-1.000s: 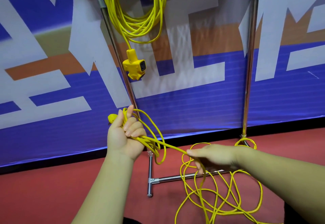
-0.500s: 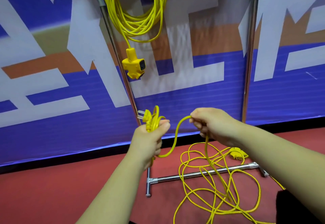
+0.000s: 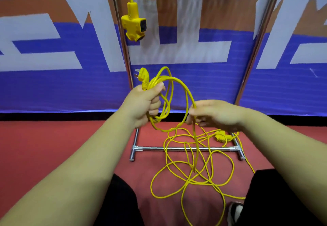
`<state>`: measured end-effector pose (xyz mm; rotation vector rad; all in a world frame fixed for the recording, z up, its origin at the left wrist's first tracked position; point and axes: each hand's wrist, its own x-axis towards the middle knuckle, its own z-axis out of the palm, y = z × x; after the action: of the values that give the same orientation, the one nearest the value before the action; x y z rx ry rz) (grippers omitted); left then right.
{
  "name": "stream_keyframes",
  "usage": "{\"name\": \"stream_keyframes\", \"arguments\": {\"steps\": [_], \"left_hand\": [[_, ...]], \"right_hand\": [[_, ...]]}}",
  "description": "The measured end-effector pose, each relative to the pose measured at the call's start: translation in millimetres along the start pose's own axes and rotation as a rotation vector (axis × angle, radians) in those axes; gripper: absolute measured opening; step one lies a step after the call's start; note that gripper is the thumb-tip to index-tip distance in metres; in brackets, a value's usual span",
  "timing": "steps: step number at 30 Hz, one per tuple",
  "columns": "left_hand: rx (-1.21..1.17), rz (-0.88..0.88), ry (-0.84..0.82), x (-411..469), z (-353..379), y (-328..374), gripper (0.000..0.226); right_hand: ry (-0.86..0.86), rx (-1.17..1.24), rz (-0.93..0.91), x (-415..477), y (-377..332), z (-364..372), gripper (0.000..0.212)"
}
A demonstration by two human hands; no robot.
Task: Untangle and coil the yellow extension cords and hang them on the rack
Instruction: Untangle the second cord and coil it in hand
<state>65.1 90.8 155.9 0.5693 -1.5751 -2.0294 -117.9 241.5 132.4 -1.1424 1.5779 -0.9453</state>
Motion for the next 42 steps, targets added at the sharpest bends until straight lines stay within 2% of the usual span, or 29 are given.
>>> {"name": "stream_keyframes", "arguments": {"steps": [2, 4, 7, 10, 14, 19, 24, 27, 29, 31, 33, 36, 38, 42], "left_hand": [[-0.075, 0.0, 0.029, 1.9, -5.3, 5.0, 0.024], [-0.145, 0.004, 0.082, 5.4, -12.4, 8.2, 0.024], [-0.158, 0.01, 0.161, 11.7, -20.3, 5.9, 0.022], [-0.115, -0.006, 0.226, 19.1, -26.2, -2.3, 0.019], [-0.063, -0.033, 0.318, 24.9, -31.0, -13.1, 0.023], [-0.099, -0.012, 0.247, 19.6, -21.1, -8.2, 0.03], [-0.164, 0.011, 0.123, 8.4, -9.4, 1.0, 0.033], [-0.161, 0.004, 0.083, 4.6, -7.3, 3.2, 0.033], [-0.133, -0.007, 0.054, 2.7, -5.8, 2.4, 0.033], [-0.1, -0.023, 0.023, 1.1, -2.8, 0.1, 0.032], [-0.068, -0.036, 0.001, -0.6, 1.0, -2.7, 0.033], [-0.027, -0.043, -0.02, -2.3, 5.8, -4.9, 0.036], [-0.023, -0.044, -0.034, -2.6, 7.1, -4.1, 0.037], [-0.065, -0.045, -0.056, -3.5, 7.1, -1.3, 0.035]], "right_hand": [[-0.094, -0.184, 0.119, -0.2, 23.6, -4.2, 0.013], [-0.133, -0.29, 0.23, -1.9, 44.2, -6.0, 0.018], [-0.113, -0.2, 0.318, -3.3, 62.0, -9.1, 0.027], [0.033, -0.08, 0.31, -3.8, 57.0, -10.9, 0.012], [0.295, 0.048, 0.341, -8.0, 43.4, -11.5, 0.009], [0.328, 0.222, 0.418, -12.1, 28.9, -12.9, 0.009], [0.173, 0.191, 0.428, -14.2, 16.9, -10.3, 0.017], [0.181, 0.198, 0.425, -15.2, 12.9, -10.2, 0.018], [0.255, 0.137, 0.417, -14.2, 12.4, -11.8, 0.015], [0.314, -0.075, 0.381, -14.4, 11.0, -13.0, 0.012], [0.274, -0.328, 0.353, -15.9, 8.2, -12.8, 0.013], [0.212, -0.512, 0.39, -15.1, 7.3, -8.6, 0.008], [0.25, -0.442, 0.436, -11.8, 11.7, -8.5, 0.009], [0.464, 0.001, 0.488, -6.1, 22.8, -18.3, 0.006]]}}
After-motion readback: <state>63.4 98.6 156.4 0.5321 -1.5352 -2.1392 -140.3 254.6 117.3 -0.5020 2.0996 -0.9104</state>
